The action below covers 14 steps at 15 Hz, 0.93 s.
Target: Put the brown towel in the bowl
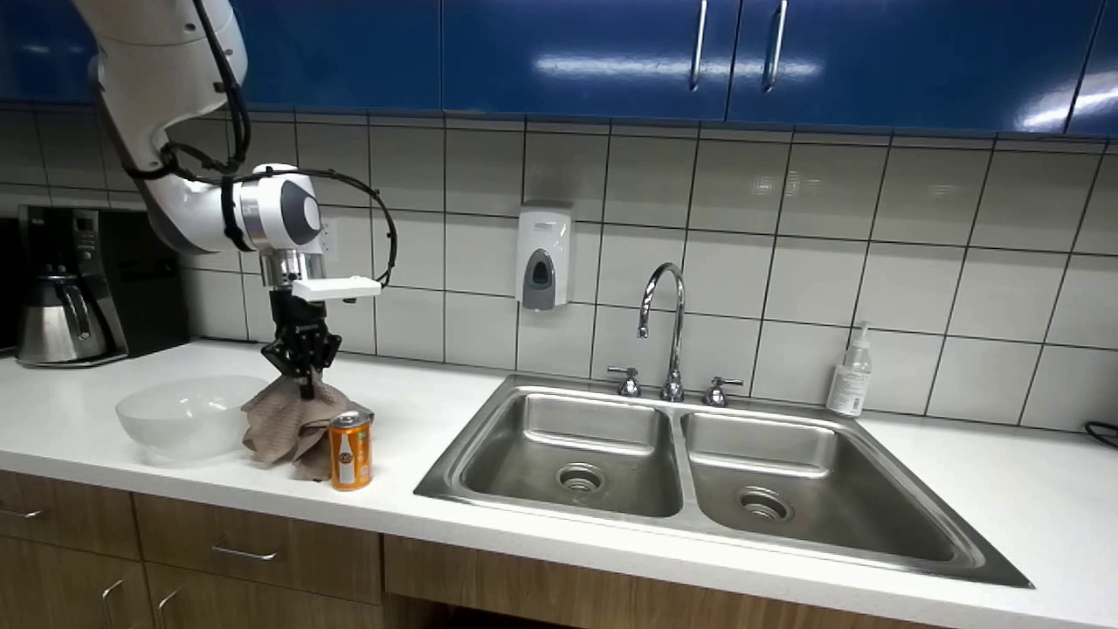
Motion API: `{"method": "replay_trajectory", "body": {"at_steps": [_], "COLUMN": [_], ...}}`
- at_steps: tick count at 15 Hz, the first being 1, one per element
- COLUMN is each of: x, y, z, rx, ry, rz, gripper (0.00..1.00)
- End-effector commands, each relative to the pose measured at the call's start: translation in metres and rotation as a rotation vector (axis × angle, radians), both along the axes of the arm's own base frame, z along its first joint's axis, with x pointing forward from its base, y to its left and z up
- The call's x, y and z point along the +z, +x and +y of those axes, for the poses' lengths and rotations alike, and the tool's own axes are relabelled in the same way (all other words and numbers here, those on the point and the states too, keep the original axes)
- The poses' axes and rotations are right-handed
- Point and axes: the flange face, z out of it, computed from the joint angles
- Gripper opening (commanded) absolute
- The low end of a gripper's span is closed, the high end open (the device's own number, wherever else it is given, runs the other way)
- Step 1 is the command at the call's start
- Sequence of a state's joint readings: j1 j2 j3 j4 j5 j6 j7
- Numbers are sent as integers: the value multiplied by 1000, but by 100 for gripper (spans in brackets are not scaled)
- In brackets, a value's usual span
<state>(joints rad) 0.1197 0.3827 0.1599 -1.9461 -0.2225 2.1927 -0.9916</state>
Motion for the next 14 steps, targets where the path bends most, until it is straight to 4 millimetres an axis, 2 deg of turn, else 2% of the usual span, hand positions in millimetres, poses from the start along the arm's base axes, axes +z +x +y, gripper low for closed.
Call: {"method": "replay_trajectory", "body": {"at_steps": [1, 8, 14], "x": [23, 58, 75], "y": [-9, -9, -19], "z": [-2, 0, 0], "rx": [-1, -4, -4], "ry": [7, 4, 3], "rz": [-33, -94, -119], "gripper": [2, 2, 2]}}
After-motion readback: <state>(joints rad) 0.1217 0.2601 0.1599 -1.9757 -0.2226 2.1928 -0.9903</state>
